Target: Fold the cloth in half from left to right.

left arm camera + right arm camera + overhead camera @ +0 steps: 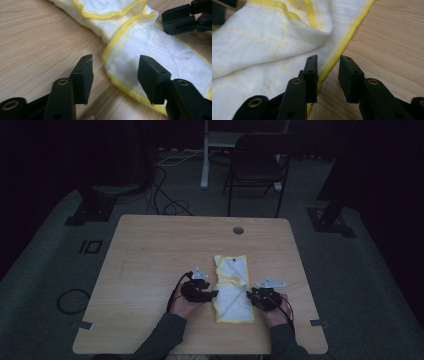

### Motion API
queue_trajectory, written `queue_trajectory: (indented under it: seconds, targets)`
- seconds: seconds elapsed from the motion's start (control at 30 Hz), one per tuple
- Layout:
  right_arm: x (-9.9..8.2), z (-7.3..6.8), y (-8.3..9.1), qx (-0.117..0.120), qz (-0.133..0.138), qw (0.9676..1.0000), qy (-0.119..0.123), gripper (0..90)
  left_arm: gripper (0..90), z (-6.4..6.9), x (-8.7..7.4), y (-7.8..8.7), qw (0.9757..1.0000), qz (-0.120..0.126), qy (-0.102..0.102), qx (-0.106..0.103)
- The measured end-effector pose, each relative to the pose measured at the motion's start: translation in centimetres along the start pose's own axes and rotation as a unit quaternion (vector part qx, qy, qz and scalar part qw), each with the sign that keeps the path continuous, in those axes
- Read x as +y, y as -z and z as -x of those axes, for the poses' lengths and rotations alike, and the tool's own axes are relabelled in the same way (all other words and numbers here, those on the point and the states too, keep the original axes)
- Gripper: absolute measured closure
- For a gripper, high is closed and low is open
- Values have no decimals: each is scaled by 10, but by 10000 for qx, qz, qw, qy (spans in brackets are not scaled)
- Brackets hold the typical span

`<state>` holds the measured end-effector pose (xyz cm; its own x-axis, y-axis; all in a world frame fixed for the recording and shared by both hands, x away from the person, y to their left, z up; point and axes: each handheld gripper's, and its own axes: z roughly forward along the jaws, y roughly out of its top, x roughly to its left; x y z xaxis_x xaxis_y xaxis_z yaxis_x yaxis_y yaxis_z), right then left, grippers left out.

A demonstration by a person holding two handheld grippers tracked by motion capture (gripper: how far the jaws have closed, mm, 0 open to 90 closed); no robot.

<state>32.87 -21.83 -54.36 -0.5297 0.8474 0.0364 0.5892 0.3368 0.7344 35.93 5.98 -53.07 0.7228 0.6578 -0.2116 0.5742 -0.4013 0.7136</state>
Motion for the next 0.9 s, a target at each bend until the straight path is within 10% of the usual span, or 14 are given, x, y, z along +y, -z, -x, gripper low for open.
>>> queue_trajectory:
  seconds: [0.23, 0.53, 0.9]
  targets:
    - [0, -2, 0, 121, -9, 9999, -8, 685, 490, -2, 6, -10, 9999, -152, -41, -42]
    - [0, -1, 1, 99, -17, 9999, -27, 647, 842, 16, 12, 3, 9990, 34, -445, -72]
    - [-3, 21, 12, -146, 180, 9990, -390, 630, 845, 42, 20, 4, 9954, 167, -770, -538]
